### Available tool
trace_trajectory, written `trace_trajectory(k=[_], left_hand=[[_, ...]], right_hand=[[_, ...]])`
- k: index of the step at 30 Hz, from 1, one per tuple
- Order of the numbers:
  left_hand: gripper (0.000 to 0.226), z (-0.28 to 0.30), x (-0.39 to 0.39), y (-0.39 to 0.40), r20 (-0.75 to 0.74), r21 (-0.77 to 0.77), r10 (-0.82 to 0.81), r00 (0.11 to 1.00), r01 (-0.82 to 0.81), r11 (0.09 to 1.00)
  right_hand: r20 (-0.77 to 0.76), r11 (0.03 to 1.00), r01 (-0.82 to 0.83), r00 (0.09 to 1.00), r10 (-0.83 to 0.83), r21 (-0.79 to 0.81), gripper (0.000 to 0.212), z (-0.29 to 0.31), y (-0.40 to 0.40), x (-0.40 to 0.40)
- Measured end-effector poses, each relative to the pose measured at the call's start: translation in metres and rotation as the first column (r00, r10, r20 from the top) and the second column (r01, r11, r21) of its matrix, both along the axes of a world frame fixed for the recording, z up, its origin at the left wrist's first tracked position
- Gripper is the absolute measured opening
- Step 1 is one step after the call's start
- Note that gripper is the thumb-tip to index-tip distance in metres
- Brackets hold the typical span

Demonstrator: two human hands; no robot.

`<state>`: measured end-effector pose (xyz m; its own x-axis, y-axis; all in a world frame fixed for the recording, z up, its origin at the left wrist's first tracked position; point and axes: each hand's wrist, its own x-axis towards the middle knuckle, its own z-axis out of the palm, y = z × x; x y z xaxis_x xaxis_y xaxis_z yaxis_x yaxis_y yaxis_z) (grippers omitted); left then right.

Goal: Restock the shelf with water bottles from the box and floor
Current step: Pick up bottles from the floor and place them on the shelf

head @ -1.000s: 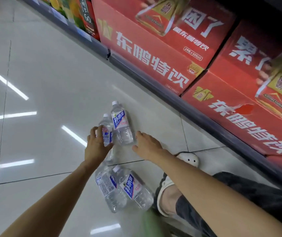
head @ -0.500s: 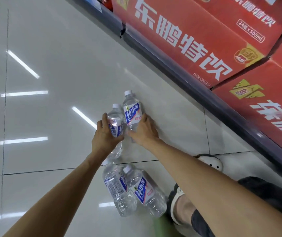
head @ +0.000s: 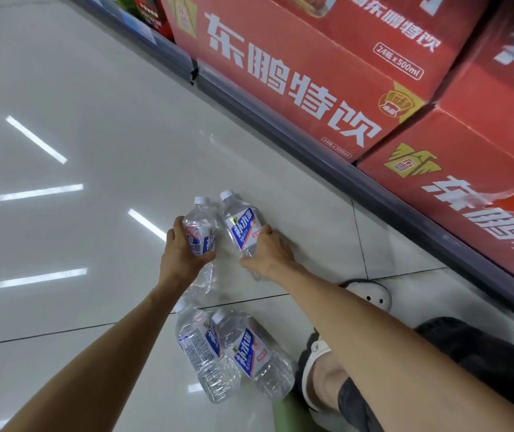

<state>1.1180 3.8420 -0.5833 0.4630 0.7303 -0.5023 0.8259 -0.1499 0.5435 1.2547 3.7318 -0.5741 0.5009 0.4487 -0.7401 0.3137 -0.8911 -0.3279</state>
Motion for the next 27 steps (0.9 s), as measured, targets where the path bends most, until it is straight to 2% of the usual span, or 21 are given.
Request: trace_trajectory(k=[5,15,20,23,27], left_hand=[[0.091,0.019,0.017,-0.015,0.053,0.008,-0.03,0.998,0.03,1.0],[0.091,0.097,0.059,-0.039,0.216,0.087,-0.135,0.967,0.119,0.989],[0.087,0.144,0.078,-0.049,0.306,0.16,-0.192,0.932,0.148,0.976],[0.086,0.172,0.084,-0.057,0.377,0.219,-0.236,0.896,0.161,0.962],[0.087,0.211,0.089,-0.07,0.446,0.287,-0.292,0.846,0.174,0.942]], right_hand=[[0.011,0.998,0.054,0.998,-0.055,0.039,0.078,0.02,-0.031,0.01],[0.088,0.977,0.123,0.986,-0.139,0.172,0.091,0.109,-0.081,0.048],[0.13,0.952,0.146,0.974,-0.187,0.269,0.078,0.162,-0.105,0.061],[0.214,0.945,0.111,0.96,-0.182,0.307,0.069,0.195,-0.121,0.065],[0.252,0.922,0.086,0.949,-0.192,0.376,0.071,0.238,-0.145,0.069]])
